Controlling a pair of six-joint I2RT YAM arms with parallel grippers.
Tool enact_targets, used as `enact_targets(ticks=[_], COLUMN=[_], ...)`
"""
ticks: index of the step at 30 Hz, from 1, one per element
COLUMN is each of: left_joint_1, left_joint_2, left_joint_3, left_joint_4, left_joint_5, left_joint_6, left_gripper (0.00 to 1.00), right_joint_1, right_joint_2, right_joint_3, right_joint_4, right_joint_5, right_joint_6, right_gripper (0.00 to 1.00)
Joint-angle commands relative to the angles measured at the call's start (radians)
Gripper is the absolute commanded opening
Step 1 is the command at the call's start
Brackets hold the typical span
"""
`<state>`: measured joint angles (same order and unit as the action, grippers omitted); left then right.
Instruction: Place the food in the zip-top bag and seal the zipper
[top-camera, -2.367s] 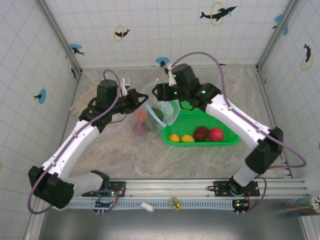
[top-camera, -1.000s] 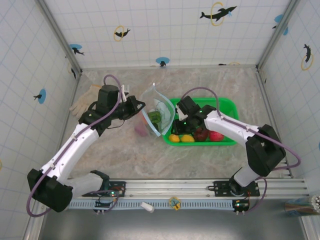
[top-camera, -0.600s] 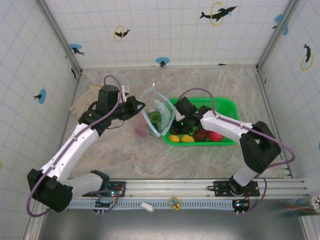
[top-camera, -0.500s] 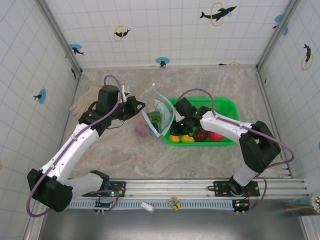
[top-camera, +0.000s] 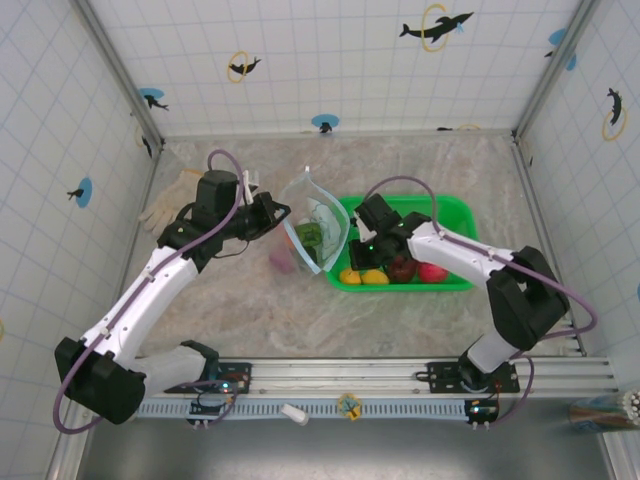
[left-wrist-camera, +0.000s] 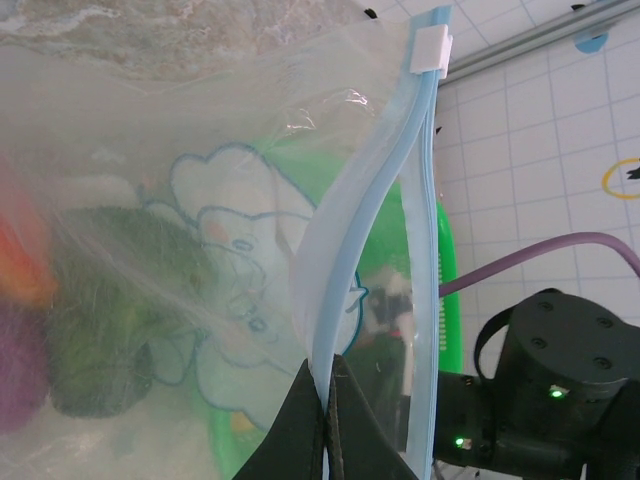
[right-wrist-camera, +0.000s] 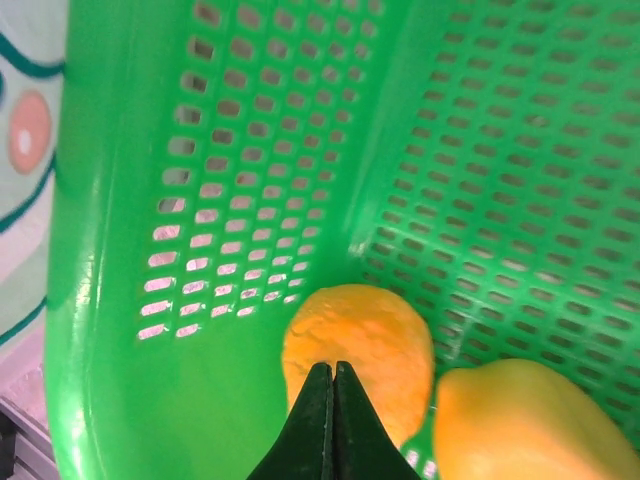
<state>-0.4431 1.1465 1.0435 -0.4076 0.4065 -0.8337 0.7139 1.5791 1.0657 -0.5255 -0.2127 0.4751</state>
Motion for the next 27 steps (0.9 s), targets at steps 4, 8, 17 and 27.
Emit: enact_targets(ticks=[4,8,17,27], left_joint_1=[0.0,0.001,0.001,0.001], left_joint_2=[0.015,0.019,0.024,0.032], left_joint_3=[0.007,0.006,-0.007,0.001], left_joint_4=[0.011,0.012,0.017,0.02], left_joint_5=[0.004,0.005,0.006,0.0], left_joint_6=[0.025,0.024,0.019,0.022], left_gripper=[0.0,0.0,0.0,0.0], right_joint_1=[-0.04,0.002,0.035,0.042], right_joint_2=[-0.066,0.005,0.109,0.169], right_joint_3=[0.028,0.072,0.06,0.105], right_joint_4=[-0.045,-0.111,-0.076,-0.114], right_joint_5=[-0.065,-0.059,-0.059,0.1], right_joint_6=[-0.023,-0.046,-0.095,-0.166], right_gripper=[0.38,0.61,0.85,0.64])
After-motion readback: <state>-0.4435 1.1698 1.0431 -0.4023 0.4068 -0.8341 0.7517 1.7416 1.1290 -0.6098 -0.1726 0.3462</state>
